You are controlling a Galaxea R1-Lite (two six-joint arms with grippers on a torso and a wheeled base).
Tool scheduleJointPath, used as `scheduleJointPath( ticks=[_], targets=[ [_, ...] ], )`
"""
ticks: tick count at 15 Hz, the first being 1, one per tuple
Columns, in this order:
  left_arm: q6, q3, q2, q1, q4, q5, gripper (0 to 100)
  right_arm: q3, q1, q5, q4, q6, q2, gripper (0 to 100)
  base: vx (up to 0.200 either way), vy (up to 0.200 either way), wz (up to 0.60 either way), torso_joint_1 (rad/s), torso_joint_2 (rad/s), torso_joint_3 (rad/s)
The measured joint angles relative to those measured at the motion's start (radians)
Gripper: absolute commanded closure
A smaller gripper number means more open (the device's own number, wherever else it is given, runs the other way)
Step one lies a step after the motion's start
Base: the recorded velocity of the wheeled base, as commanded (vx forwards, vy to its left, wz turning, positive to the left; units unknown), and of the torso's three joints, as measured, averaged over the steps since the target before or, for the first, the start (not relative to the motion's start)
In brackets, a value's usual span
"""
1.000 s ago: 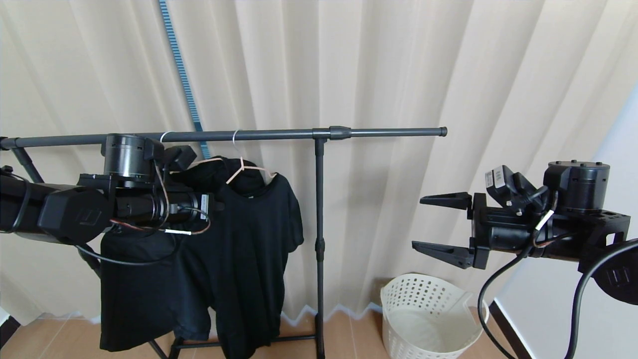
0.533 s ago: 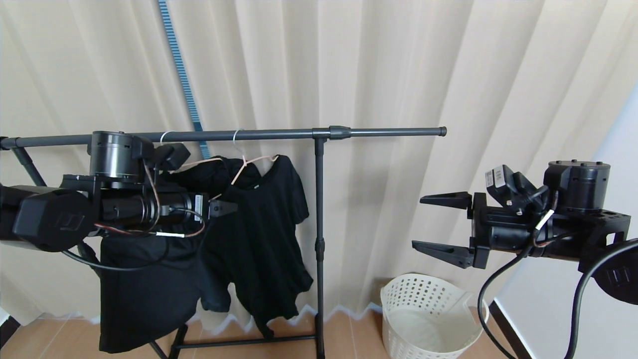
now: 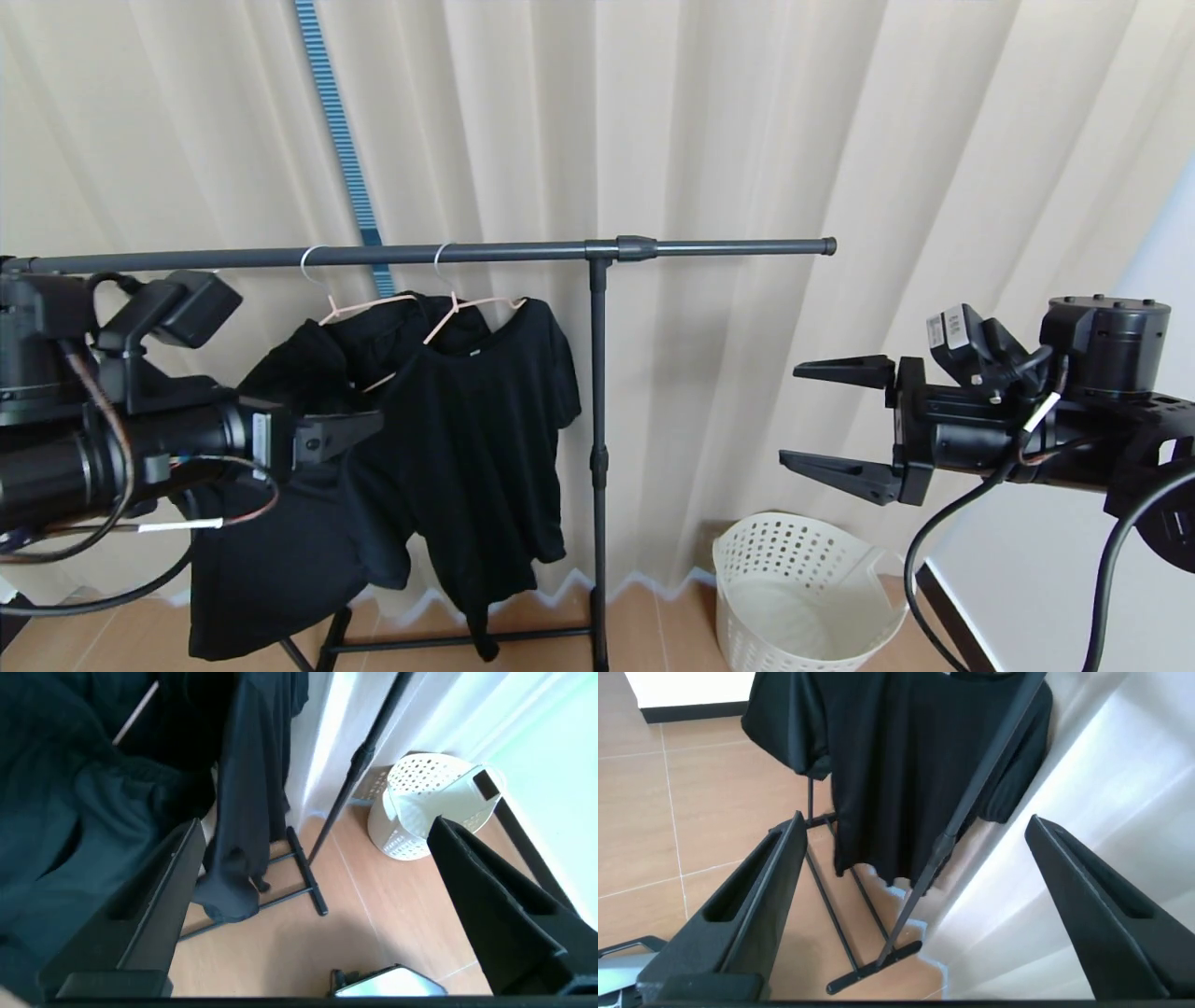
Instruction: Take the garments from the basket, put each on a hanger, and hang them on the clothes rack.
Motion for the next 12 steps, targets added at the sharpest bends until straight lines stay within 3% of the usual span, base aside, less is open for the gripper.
scheduleJointPath(
  ticks=[4,7,10,12],
  targets=[
    [0.010,0.175,-0.241,0.004,0.004,-0.003,0,0.019,0.034,-0.072,0.010,0.039,-0.120,0,0.000,0.000,0.00,0.000,0.00,0.000],
    [0.015,0.243,-0.362,0.022,0.009,-0.003,0,0.018,0.044,-0.233,0.026,0.145,-0.248,0,0.000,0.000,0.00,0.000,0.00,0.000],
    [0.017,0.306,-0.421,0.021,0.007,-0.004,0,0.074,0.046,-0.410,0.106,0.153,-0.374,0,0.000,0.000,0.00,0.000,0.00,0.000],
    [0.018,0.350,-0.449,0.019,0.003,-0.004,0,0.177,0.047,-0.517,0.128,0.153,-0.474,0,0.000,0.000,0.00,0.000,0.00,0.000]
  ],
)
